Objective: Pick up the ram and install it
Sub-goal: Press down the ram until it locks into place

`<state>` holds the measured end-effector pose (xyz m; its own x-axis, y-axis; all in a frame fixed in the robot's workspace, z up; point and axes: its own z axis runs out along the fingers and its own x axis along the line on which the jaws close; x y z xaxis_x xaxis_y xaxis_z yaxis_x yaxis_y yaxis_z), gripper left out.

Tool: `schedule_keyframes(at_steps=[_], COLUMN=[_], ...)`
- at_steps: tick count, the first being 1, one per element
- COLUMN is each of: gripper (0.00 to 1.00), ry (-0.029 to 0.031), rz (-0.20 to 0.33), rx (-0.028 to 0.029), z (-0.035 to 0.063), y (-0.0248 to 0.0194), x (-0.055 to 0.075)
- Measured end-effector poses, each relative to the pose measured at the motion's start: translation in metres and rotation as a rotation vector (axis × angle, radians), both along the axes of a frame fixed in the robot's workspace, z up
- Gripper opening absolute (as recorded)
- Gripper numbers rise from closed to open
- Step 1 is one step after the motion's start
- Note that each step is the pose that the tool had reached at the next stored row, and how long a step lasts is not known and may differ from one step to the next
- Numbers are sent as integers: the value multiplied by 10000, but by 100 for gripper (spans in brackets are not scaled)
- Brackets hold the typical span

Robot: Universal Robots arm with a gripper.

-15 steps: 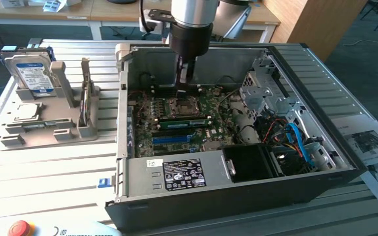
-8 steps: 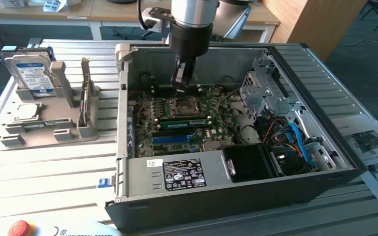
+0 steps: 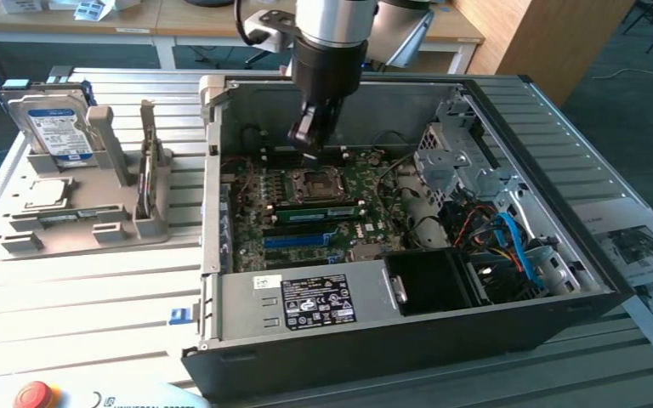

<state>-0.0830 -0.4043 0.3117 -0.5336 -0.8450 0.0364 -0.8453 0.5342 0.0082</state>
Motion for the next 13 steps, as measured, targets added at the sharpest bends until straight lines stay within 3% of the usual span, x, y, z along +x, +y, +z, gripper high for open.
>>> schedule_keyframes(at_steps=[13], gripper=[10], ry=[0], rz=[-2222], rx=[0], z=[0], y=[0], x=[0])
